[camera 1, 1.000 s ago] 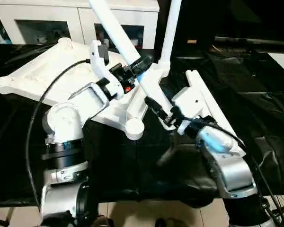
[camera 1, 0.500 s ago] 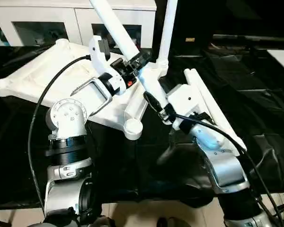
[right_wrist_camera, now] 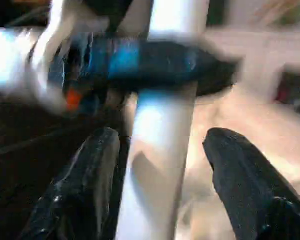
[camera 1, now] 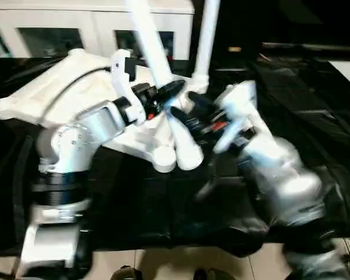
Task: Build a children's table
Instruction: Pick table leg
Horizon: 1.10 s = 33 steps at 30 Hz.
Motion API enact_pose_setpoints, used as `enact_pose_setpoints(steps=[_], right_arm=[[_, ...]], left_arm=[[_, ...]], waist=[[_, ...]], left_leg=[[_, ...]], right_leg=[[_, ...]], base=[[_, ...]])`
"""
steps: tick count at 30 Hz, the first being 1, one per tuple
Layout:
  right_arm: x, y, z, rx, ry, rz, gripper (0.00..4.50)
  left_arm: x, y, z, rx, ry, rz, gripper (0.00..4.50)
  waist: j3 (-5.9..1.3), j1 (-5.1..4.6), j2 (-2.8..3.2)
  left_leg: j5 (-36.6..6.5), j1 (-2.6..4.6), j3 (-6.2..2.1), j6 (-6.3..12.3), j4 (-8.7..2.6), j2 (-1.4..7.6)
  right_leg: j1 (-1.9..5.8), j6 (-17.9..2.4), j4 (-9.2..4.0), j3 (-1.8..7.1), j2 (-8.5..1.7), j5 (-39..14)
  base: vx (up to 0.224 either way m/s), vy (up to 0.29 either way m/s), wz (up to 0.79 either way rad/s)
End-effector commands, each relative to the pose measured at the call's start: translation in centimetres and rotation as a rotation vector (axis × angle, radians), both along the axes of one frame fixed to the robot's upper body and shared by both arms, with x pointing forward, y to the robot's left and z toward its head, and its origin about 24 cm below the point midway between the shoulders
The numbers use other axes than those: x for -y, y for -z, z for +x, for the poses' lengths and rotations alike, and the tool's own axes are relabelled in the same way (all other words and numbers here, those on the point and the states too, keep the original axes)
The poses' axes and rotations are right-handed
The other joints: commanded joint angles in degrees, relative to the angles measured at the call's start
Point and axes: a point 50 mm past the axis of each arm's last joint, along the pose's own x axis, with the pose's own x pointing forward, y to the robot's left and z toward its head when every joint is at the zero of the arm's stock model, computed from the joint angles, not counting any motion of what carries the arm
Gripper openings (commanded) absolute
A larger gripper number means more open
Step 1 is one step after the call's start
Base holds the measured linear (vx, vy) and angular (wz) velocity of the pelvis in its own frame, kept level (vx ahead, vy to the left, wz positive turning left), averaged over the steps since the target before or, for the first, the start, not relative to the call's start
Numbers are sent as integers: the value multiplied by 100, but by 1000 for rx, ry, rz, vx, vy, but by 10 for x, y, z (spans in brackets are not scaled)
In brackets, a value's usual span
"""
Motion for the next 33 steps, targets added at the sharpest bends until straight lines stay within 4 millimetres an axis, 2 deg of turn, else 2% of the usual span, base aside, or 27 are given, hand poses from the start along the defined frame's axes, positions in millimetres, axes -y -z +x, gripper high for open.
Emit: enact_pose_setpoints(steps=[1,2,4,9,13,15,16,18,19,24,25,29,33], right_arm=[[2,-3,-2,-74,-124,0,294],[3,-2,-2,-88,-140,-13,294],[6,2,-3,-141,-180,-48,294],[8,1,0,-214,-202,-53,294],[7,-1,2,-240,-226,-66,294],[6,-3,4,-234,-209,-91,294],[5,-3,5,-233,-203,-98,294],[4,-2,6,-231,-191,-108,294],[2,-1,6,-229,-183,-120,294],[0,5,3,-254,-191,-146,294],[1,6,3,-264,-191,-152,294],[2,6,5,-279,-185,-153,294],[3,8,7,-289,-179,-164,294]], left_arm=[[8,-15,-4,48,92,-8,184],[7,-16,-3,50,93,-12,184],[7,-21,-3,62,111,-26,184],[10,-22,-5,67,167,-40,184],[13,-19,-5,73,172,3,184],[15,-19,-5,82,165,23,184],[16,-19,-4,84,160,27,184],[16,-20,-5,88,159,29,184],[17,-20,-6,91,163,32,184],[20,-19,-8,101,187,40,184],[21,-20,-8,107,198,46,184],[23,-20,-8,117,203,58,184],[26,-20,-10,127,221,68,184]], waist=[[-457,22,3],[-469,35,-27],[-449,62,-14],[-432,55,-72],[-432,50,-86],[-435,52,-84],[-457,50,-120],[-464,59,-115],[-461,63,-93],[-450,62,-105],[-444,63,-79],[-455,59,-117],[-463,65,-118]], left_leg=[[-1267,137,-25,147,-381,102],[-1253,145,-20,144,-363,98],[-1193,138,-11,115,-360,103],[-1157,123,-16,90,-363,89],[-1158,131,-18,56,-365,106],[-1091,128,-21,35,-373,116],[-1069,127,-16,36,-364,114],[-997,118,-17,34,-365,119],[-1003,129,-16,28,-366,121],[-1107,133,-11,-2,-371,118],[-1127,138,-13,-9,-373,119],[-1138,129,-11,-24,-366,114],[-1079,124,-13,-18,-362,116]], right_leg=[[368,-863,-412,194,-303,-1671],[372,-889,-410,187,-315,-1762],[349,-844,-438,197,-327,-1891],[343,-746,-461,181,-327,-2182],[325,-663,-466,182,-326,-2251],[328,-707,-445,183,-324,-2065],[343,-723,-440,182,-324,-2019],[351,-771,-417,186,-333,-1881],[340,-800,-415,187,-331,-1838],[341,-814,-423,190,-330,-1908],[336,-807,-427,192,-329,-1937],[349,-727,-443,192,-333,-2051],[350,-723,-434,190,-336,-2036]], base=[[0,0,0],[0,0,0],[0,0,0],[0,0,0],[0,0,0],[0,0,0],[0,0,0],[0,0,0],[0,0,0],[0,0,0],[0,0,0],[0,0,0],[0,0,0]])
